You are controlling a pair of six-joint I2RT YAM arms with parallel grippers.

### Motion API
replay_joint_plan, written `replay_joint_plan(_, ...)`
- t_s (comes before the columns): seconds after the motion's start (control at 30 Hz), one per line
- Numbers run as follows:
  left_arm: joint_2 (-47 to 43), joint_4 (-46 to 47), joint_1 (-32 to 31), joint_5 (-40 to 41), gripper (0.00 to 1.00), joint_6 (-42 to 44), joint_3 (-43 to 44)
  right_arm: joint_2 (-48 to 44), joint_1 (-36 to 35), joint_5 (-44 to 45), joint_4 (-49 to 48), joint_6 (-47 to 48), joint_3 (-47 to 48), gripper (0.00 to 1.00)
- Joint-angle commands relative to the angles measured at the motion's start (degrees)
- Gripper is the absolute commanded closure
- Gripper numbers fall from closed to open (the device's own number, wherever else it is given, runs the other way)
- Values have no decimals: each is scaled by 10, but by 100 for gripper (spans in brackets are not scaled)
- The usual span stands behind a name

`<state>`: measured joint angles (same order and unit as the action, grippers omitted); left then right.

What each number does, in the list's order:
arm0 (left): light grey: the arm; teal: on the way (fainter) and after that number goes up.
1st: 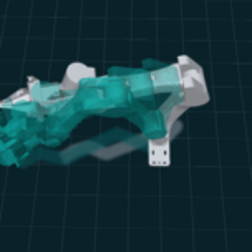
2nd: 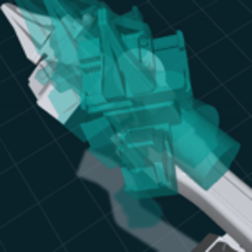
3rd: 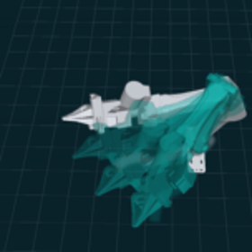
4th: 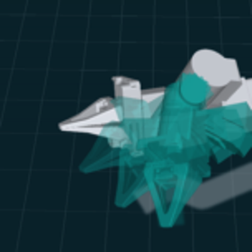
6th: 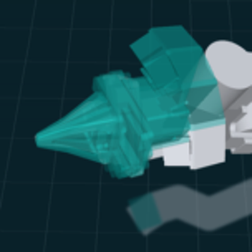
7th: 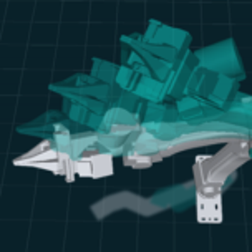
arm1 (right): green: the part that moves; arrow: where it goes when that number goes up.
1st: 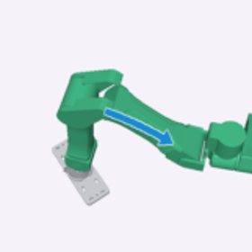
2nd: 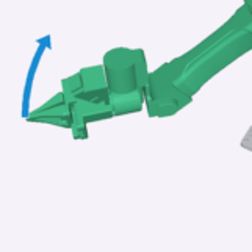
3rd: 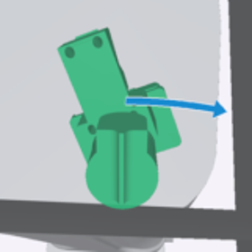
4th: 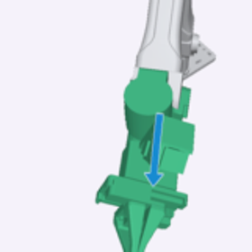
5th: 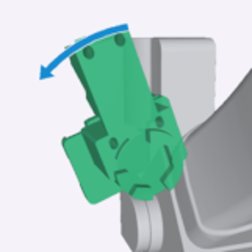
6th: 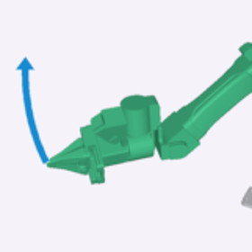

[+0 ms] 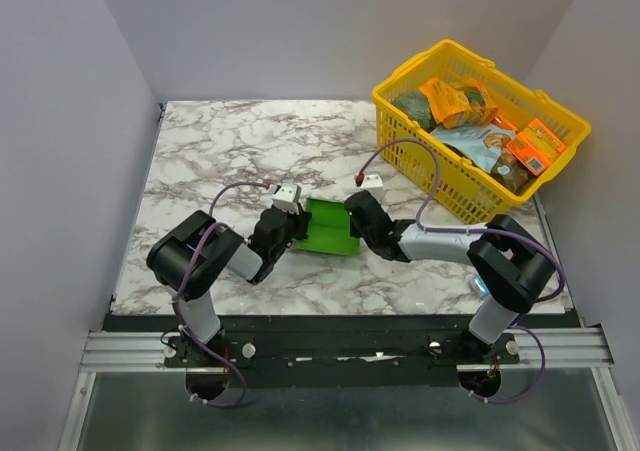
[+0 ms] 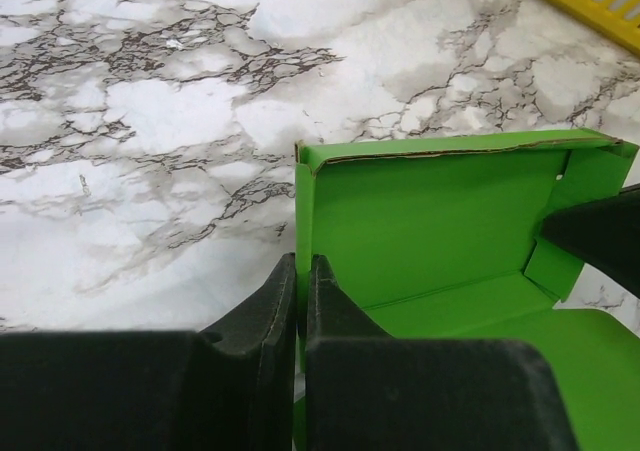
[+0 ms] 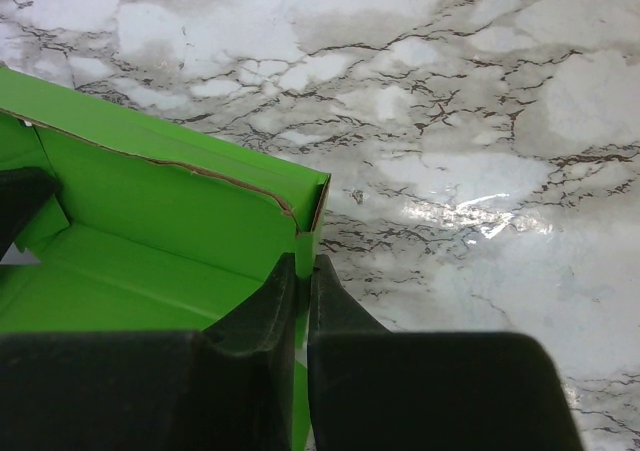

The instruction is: Fold the paper box

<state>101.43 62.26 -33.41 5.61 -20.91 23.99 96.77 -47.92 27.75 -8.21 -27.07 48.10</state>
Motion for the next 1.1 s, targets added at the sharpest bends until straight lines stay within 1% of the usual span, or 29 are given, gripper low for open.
replay_joint_plan(0.0,-3,-123,-23,113,100,45,10,-4,-11,-28,43,2,-30,99)
replay_joint_plan(0.03,-4,-136,-31,148,100,49,16,-7,-11,-23,48,-1,-31,99)
replay_joint_plan(0.13,-6,-182,-53,213,100,61,38,-13,-11,12,71,-14,-31,99)
replay_joint_plan(0.17,-5,-186,-57,224,100,58,40,-13,-11,24,77,-18,-30,99)
replay_joint_plan(0.2,-6,-209,-61,241,100,54,48,-12,-11,47,80,-25,-27,99)
replay_joint_plan(0.23,-6,-220,-65,251,100,51,52,-11,-11,57,110,-29,-24,99)
replay_joint_plan(0.3,-6,-246,-73,285,100,40,62,-10,-10,91,128,-40,-18,99)
replay_joint_plan(0.43,-7,-277,-78,331,100,17,71,-15,-10,129,157,-52,-17,99)
replay_joint_plan(0.67,-1,-305,-89,357,100,22,90,-25,-11,159,178,-63,-19,99)
replay_joint_plan(0.73,-8,-269,-98,330,100,39,75,-26,-10,135,162,-61,-19,99)
replay_joint_plan(0.77,-17,-268,-102,320,100,44,73,-27,-9,116,146,-48,-23,99)
replay_joint_plan(0.8,-23,-292,-105,311,100,44,81,-27,-10,84,137,-40,-22,99)
replay_joint_plan(0.87,-35,-331,-120,304,100,43,97,-27,-10,65,140,-36,-16,99)
replay_joint_plan(0.9,-41,-363,-126,310,100,43,105,-26,-10,64,148,-37,-7,99)
replay_joint_plan(1.0,-72,-407,-144,327,100,19,102,-2,-2,101,195,-48,14,99)
replay_joint_plan(1.07,-94,-423,-155,341,100,6,98,10,12,100,222,-56,16,99)
